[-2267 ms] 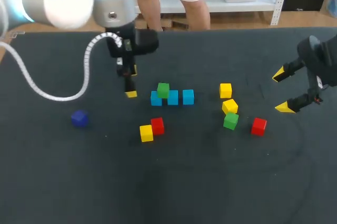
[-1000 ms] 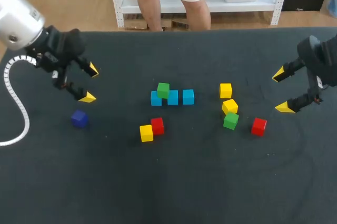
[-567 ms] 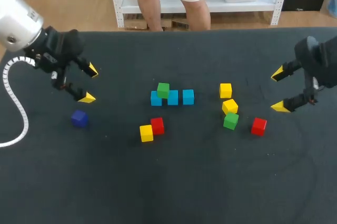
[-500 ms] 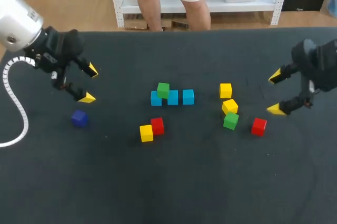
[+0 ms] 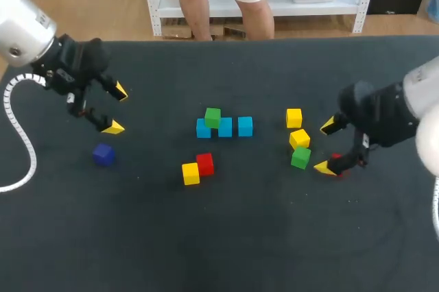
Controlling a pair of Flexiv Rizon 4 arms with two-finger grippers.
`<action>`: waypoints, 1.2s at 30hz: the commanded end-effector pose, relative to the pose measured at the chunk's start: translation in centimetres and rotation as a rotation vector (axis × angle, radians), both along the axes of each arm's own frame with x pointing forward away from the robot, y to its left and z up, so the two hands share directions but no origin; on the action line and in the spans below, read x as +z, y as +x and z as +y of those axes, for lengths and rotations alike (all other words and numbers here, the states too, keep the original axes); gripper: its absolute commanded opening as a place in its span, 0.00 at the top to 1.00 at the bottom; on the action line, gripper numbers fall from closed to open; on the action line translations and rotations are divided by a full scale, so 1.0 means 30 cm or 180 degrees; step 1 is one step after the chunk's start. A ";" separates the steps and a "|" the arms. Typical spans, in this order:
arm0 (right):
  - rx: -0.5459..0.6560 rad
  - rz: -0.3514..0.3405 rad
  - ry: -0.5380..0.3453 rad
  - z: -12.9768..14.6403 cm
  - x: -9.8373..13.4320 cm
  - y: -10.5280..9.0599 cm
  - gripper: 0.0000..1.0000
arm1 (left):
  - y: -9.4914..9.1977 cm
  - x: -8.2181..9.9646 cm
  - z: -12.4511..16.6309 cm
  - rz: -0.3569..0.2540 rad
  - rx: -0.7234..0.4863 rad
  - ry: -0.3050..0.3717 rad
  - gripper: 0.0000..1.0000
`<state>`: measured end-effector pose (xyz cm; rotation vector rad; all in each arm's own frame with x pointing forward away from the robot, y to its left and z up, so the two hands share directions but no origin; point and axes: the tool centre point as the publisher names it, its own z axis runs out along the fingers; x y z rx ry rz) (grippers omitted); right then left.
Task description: Place the blue cubes, place green cubes on the blue cubes, place the yellow cubes on the green cubes, then place the red cubes on the yellow cubes, and place purple cube on the red cubes.
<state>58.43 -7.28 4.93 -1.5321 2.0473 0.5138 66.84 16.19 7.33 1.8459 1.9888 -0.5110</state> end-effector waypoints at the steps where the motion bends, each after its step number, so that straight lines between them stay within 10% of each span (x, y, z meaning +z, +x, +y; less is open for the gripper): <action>1: 0.0054 0.0045 0.0039 0.043 -0.061 0.046 0.00 | -0.003 -0.002 0.003 -0.0012 -0.0002 -0.0011 0.00; 25: -0.0074 0.0210 -0.0023 0.062 -0.189 0.076 0.00 | -0.003 -0.002 0.003 -0.0012 -0.0002 -0.0011 0.00; 30: -0.0080 0.0203 -0.0005 0.063 -0.191 0.080 0.53 | -0.003 -0.002 0.003 -0.0012 -0.0002 -0.0011 0.00; 36: -0.0065 0.0213 0.0005 0.068 -0.195 0.076 0.58 | -0.003 -0.002 0.003 -0.0012 -0.0002 -0.0011 0.00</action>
